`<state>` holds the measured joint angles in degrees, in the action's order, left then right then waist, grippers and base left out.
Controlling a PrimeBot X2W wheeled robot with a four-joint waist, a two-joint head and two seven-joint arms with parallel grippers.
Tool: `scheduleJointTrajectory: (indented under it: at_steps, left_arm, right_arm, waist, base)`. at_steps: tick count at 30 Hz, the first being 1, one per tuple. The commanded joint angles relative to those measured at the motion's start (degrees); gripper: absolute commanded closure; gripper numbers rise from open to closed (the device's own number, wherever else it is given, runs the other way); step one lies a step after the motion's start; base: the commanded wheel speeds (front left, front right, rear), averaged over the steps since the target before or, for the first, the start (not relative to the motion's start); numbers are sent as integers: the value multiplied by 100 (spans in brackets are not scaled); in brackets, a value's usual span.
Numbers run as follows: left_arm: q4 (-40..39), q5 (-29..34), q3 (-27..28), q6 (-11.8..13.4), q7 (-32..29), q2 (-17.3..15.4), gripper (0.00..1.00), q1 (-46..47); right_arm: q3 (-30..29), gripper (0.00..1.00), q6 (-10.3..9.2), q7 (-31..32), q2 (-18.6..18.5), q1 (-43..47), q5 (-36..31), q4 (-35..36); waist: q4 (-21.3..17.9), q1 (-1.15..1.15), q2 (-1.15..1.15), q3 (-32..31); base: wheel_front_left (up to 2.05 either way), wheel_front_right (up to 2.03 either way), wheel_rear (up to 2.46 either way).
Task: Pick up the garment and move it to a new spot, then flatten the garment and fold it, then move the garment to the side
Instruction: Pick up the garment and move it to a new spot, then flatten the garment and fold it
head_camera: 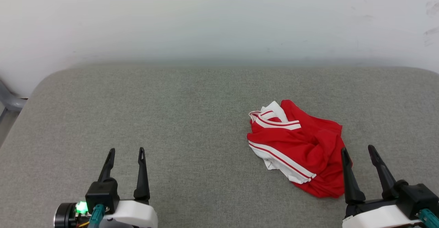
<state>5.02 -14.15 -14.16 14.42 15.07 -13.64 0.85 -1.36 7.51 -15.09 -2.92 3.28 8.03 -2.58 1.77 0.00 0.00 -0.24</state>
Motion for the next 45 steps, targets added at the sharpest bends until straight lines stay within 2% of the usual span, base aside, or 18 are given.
scheduleJointTrajectory:
  at_steps: [1, 6, 7, 9, 13, 36, 40, 45]
  left_arm:
    - [-45, 80, 81, -89, 15, 78, 0, -127]
    - [-101, 338, 326, -458, 15, 305, 0, -323]
    - [-101, 338, 326, -458, 15, 305, 0, -323]
    - [-104, 473, 455, -655, 15, 424, 0, -408]
    - [-85, 640, 596, -837, 15, 557, 0, -455]
    - [170, 1099, 981, -1344, 15, 860, 0, -312]
    - [115, 1178, 893, -1518, 15, 863, 0, 34]
    - [61, 1107, 762, -1867, 15, 830, 0, 733]
  right_arm:
    - [-8, 0, -4, -12, 8, 86, 14, -25]
    - [-36, 0, -4, -12, 8, 199, 93, -51]
    - [-36, 0, -4, -12, 8, 199, 93, -51]
    - [-15, 0, -4, -12, 8, 257, 117, -64]
    - [27, 0, -4, -12, 8, 253, 132, -95]
    - [81, 0, -4, -12, 8, 216, 132, -110]
    - [87, 0, -4, -12, 8, 164, 106, -100]
    - [149, 0, -4, -12, 8, 48, 75, -94]
  waist:
    - [8, 0, 0, -20]
    - [3, 0, 0, -65]
    - [3, 0, 0, -65]
    - [-14, 0, 0, -74]
    - [-38, 0, 0, -80]
    - [-46, 0, 0, -80]
    - [-21, 0, 0, -41]
    - [-76, 0, 0, 46]
  base:
    - [0, 0, 0]
    - [0, 0, 0]
    - [0, 0, 0]
    - [0, 0, 0]
    - [0, 0, 0]
    - [0, 0, 0]
    - [0, 0, 0]
    - [0, 0, 0]
